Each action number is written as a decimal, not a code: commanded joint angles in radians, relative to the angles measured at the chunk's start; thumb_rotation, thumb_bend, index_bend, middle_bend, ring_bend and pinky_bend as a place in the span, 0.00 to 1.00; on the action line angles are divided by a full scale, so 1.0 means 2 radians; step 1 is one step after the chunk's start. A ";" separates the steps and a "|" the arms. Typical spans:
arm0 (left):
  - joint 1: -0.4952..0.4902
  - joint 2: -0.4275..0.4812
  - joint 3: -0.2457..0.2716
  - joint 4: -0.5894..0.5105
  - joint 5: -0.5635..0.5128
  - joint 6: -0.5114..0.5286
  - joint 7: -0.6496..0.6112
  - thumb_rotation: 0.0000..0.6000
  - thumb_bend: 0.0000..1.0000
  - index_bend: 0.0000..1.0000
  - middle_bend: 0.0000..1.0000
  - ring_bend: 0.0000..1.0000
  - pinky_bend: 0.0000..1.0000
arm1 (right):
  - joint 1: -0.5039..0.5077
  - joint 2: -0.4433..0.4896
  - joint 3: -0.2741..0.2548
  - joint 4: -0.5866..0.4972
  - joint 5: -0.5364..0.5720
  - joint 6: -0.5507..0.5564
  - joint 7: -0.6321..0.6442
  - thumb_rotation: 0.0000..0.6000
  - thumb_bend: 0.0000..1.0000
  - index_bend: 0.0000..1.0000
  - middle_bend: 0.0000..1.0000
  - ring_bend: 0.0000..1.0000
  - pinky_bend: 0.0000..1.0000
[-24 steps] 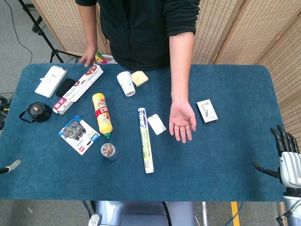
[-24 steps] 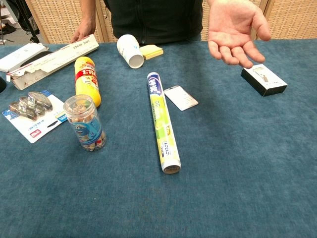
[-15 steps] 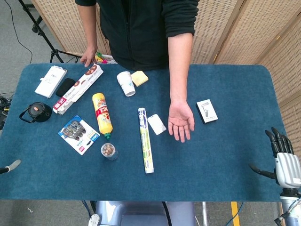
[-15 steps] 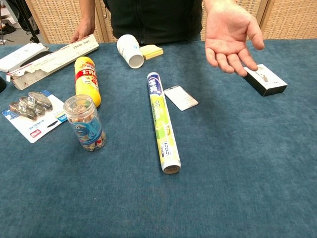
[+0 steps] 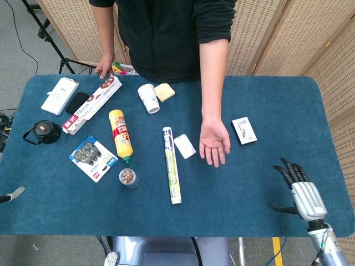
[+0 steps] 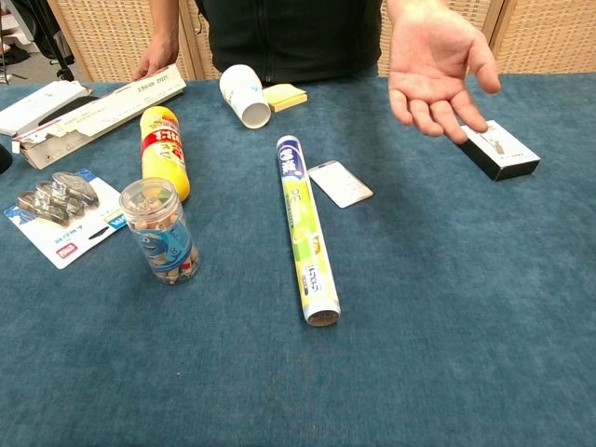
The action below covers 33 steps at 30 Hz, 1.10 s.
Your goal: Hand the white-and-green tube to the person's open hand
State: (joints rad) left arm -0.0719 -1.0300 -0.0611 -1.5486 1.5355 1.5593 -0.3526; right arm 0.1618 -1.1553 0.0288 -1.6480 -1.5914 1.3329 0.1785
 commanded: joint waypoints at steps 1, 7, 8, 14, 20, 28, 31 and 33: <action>-0.002 -0.001 0.000 -0.001 -0.003 -0.005 0.004 1.00 0.00 0.02 0.00 0.00 0.00 | 0.030 -0.006 -0.010 -0.015 -0.020 -0.041 0.008 1.00 0.00 0.14 0.00 0.00 0.03; -0.004 -0.001 -0.001 -0.001 -0.007 -0.012 0.005 1.00 0.00 0.02 0.00 0.00 0.00 | 0.058 -0.016 -0.018 -0.038 -0.042 -0.076 -0.024 1.00 0.00 0.17 0.00 0.00 0.03; -0.005 -0.001 -0.001 -0.001 -0.008 -0.013 0.005 1.00 0.00 0.02 0.00 0.00 0.00 | 0.061 -0.022 -0.019 -0.041 -0.044 -0.080 -0.028 1.00 0.00 0.17 0.01 0.00 0.03; -0.006 -0.001 -0.001 -0.001 -0.009 -0.017 0.004 1.00 0.00 0.02 0.00 0.00 0.00 | 0.090 -0.044 -0.028 -0.040 -0.074 -0.105 -0.011 1.00 0.00 0.21 0.06 0.00 0.03; -0.007 0.000 -0.002 0.000 -0.011 -0.019 0.003 1.00 0.00 0.02 0.00 0.00 0.00 | 0.152 -0.068 -0.039 0.004 -0.140 -0.140 0.056 1.00 0.15 0.21 0.07 0.00 0.03; -0.011 -0.001 -0.003 0.001 -0.015 -0.028 0.005 1.00 0.00 0.02 0.00 0.00 0.00 | 0.204 -0.106 -0.036 0.040 -0.179 -0.156 0.045 1.00 0.73 0.24 0.13 0.00 0.05; -0.012 -0.002 -0.003 0.001 -0.017 -0.030 0.006 1.00 0.00 0.02 0.00 0.00 0.00 | 0.215 -0.122 -0.028 0.039 -0.170 -0.171 0.017 1.00 0.83 0.25 0.14 0.00 0.04; -0.012 -0.002 -0.003 0.001 -0.017 -0.031 0.007 1.00 0.00 0.02 0.00 0.00 0.00 | 0.221 -0.133 -0.021 0.041 -0.163 -0.180 -0.005 1.00 0.87 0.26 0.14 0.00 0.04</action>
State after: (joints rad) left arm -0.0955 -1.0335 -0.0672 -1.5463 1.5010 1.4977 -0.3393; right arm 0.5847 -1.3939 -0.0295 -1.5707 -1.9326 0.9967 0.2112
